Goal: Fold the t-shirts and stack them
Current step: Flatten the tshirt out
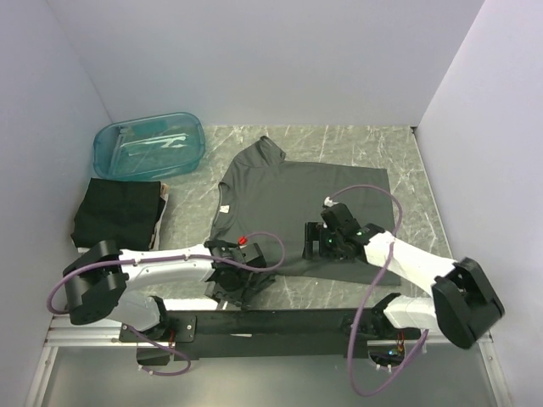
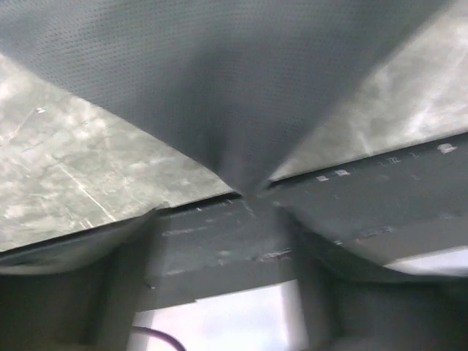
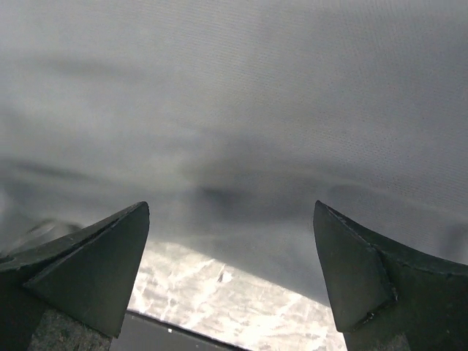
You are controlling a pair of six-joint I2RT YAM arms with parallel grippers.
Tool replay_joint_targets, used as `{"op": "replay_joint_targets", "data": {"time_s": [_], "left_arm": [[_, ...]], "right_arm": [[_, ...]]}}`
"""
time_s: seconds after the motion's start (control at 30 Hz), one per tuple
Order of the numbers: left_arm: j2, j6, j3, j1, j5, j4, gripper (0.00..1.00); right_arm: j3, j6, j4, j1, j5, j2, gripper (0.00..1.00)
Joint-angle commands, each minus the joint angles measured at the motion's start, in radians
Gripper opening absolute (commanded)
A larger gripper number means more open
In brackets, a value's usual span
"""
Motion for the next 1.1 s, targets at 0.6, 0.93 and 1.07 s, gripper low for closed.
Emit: {"op": "replay_joint_targets", "data": {"time_s": [0.6, 0.93, 1.07], "left_arm": [[-0.086, -0.081, -0.030, 0.441, 0.026, 0.559, 0.99], [0.034, -0.078, -0.034, 0.464, -0.019, 0.556, 0.99], [0.049, -0.087, -0.065, 0.475, -0.020, 0.568, 0.99]], "right_arm": [[0.034, 0.002, 0.301, 0.373, -0.160, 0.035, 0.72], [0.070, 0.019, 0.333, 0.428, -0.143, 0.205, 0.50], [0.076, 0.033, 0.341, 0.431, -0.115, 0.236, 0.43]]}}
